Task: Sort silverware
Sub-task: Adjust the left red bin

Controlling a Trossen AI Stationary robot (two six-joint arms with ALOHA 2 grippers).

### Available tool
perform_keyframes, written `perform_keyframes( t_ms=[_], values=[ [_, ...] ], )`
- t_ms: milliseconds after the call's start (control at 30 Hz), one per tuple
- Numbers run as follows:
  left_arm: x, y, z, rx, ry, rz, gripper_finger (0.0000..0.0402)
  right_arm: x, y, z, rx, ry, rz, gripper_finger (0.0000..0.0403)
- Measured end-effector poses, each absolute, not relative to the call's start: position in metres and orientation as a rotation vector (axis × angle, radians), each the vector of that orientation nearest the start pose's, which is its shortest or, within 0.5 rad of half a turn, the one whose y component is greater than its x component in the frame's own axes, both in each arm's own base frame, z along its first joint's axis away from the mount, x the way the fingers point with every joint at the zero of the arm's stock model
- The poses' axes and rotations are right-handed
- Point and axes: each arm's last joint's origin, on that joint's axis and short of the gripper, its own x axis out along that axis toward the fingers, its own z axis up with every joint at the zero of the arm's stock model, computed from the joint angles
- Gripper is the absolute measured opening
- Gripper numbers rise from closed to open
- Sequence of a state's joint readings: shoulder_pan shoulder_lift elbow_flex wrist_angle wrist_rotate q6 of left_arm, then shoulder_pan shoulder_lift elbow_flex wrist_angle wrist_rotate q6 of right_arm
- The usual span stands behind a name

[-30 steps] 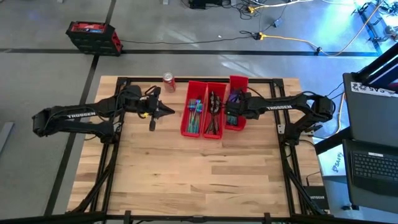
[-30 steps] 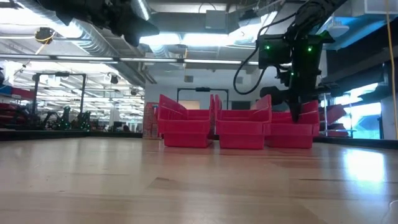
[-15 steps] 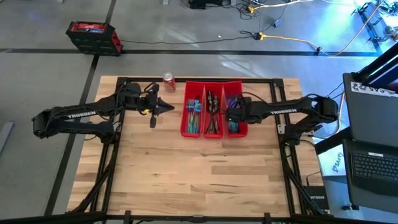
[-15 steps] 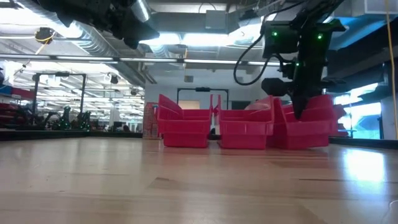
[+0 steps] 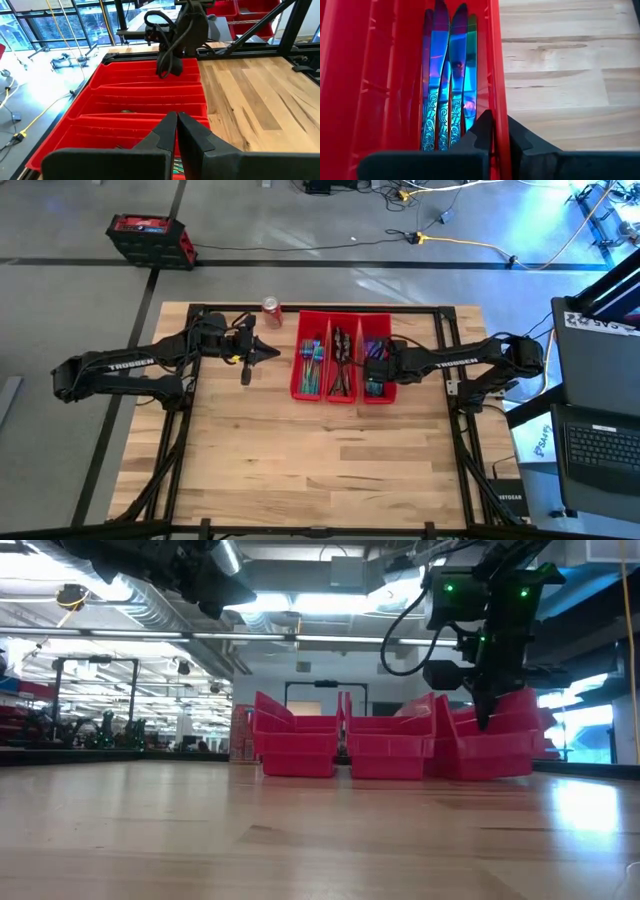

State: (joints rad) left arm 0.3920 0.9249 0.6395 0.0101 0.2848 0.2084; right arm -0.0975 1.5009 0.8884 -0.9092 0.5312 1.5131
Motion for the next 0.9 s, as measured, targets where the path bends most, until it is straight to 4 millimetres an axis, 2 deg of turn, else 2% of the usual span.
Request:
perform_keyframes(
  t_ms=[700,900],
  values=[
    [0.1924,0.0721,0.2772,0.158,0.277,0.118,0.0000,0.2404,-0.0370,0.1820,0.953,0.741,-1.462,0.0002],
    [0.1924,0.0721,0.2772,0.159,0.277,0.119,0.0000,0.2400,-0.0374,0.1826,0.940,0.736,-1.468,0.0043]
  ],
)
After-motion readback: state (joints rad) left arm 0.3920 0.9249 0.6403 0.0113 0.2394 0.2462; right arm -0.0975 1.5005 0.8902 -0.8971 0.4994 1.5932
